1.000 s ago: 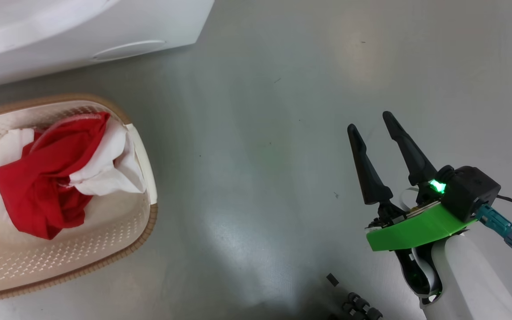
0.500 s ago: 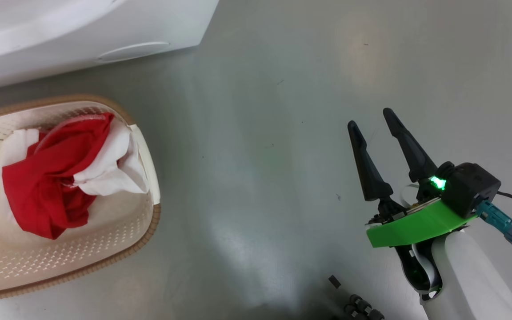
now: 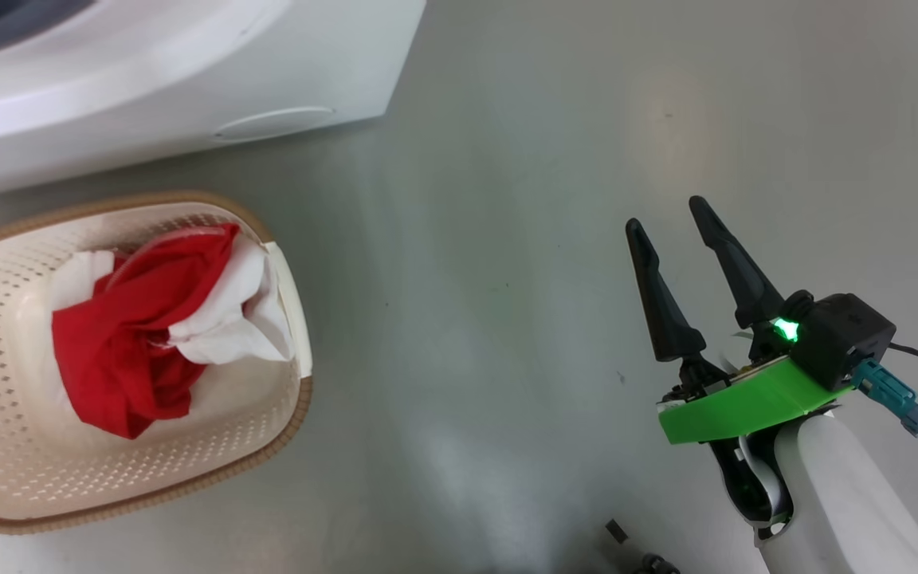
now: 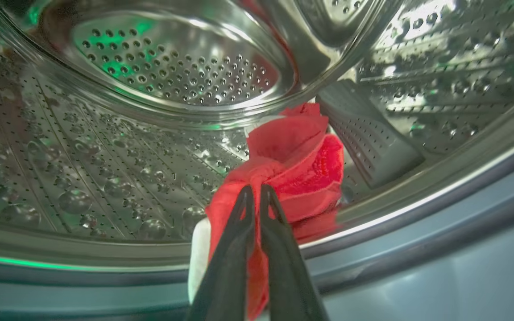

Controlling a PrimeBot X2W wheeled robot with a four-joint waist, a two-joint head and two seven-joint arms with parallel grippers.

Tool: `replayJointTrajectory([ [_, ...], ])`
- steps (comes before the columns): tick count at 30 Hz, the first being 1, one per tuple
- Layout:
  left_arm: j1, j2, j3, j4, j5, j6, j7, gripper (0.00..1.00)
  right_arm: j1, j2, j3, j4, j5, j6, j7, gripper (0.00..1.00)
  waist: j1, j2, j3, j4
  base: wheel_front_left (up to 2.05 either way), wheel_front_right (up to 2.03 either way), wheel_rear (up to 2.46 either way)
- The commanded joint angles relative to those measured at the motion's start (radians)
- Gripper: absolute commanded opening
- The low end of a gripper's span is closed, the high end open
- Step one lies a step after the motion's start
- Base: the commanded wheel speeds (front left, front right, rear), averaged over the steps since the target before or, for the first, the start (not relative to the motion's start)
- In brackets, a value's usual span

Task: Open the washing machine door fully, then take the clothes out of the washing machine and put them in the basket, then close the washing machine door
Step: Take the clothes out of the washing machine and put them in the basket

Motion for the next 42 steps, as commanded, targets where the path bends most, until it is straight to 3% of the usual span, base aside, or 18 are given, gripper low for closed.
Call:
replayJointTrajectory([
  [1,-0.016,0.042,0.026,-0.018,-0.008,0.004,-0.013,0.0,0.032,-0.007,0.013,-0.018,-0.017,0.006,-0.006,1.0,0.0,-0.0001,-0.018,0.012,0.0,0.0,0.0],
  [6,0.029,-0.009,0.054,-0.039,-0.062,0.023,-0.077,0.0,0.048,-0.007,0.009,-0.011,-0.031,0.006,-0.006,1.0,0.0,-0.0001,-0.062,0.028,0.0,0.0,0.0],
  [14,0.213,-0.091,0.132,-0.194,-0.187,0.064,-0.166,0.0,0.083,-0.007,0.008,0.001,-0.064,0.006,-0.006,1.0,0.0,-0.0001,-0.149,0.061,0.0,0.0,0.0],
  [21,0.454,-0.135,0.166,-0.48,-0.241,0.141,-0.162,0.0,0.111,-0.007,0.005,0.017,-0.093,0.006,-0.006,1.0,0.0,-0.0001,-0.217,0.091,0.0,0.0,0.0],
  [32,0.874,-0.188,0.194,-1.003,-0.26,0.302,-0.114,0.0,0.156,-0.007,-0.007,0.038,-0.136,0.006,-0.006,1.0,0.0,-0.0001,-0.318,0.14,0.0,0.0,0.0],
  [42,1.067,-0.229,0.172,-1.214,-0.247,0.37,-0.12,0.0,0.195,-0.007,-0.013,0.053,-0.155,0.006,-0.006,1.0,0.0,-0.0001,-0.43,0.159,0.0,0.0,0.0],
])
